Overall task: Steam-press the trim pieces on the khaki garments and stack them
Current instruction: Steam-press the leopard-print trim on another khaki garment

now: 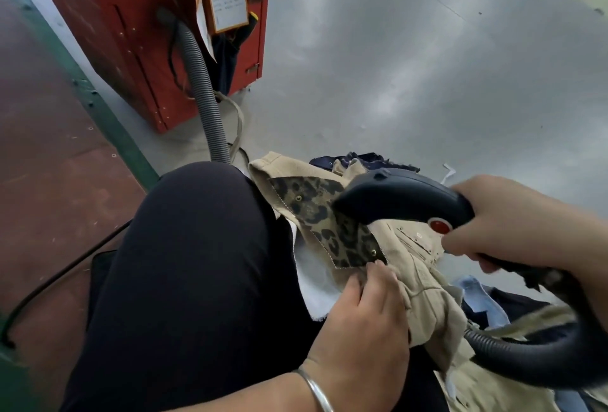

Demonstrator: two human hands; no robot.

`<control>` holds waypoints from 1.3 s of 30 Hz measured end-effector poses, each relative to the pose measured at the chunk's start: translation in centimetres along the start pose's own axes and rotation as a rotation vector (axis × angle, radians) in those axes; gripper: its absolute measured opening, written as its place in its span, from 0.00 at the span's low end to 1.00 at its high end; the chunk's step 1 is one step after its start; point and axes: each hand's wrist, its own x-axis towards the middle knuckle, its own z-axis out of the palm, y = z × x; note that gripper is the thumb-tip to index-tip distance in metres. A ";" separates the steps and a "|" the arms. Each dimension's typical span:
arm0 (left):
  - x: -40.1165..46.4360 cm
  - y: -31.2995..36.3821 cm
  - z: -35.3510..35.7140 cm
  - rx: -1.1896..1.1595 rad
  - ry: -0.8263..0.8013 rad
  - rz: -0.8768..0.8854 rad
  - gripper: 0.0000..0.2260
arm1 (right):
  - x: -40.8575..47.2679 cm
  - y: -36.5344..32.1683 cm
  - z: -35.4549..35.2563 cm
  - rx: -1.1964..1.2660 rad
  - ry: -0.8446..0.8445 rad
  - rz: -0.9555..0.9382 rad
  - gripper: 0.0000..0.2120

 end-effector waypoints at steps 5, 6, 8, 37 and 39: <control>0.1 0.1 -0.8 0.016 -0.091 0.021 0.25 | 3.5 -3.8 -0.8 0.063 0.083 0.015 0.04; 0.1 0.0 -1.0 0.013 -0.105 0.026 0.25 | 3.9 -4.3 -1.0 0.066 0.113 0.015 0.04; 0.3 -0.2 -1.5 0.041 -0.116 0.036 0.25 | 4.0 -4.6 -1.5 0.074 0.174 0.008 0.05; 0.2 -0.4 -1.6 0.000 -0.096 -0.040 0.21 | 3.1 -12.1 2.5 -0.409 0.394 -0.180 0.08; 0.1 -0.1 -0.9 0.044 -0.074 0.005 0.21 | 3.0 -11.1 1.0 -0.343 0.449 -0.155 0.09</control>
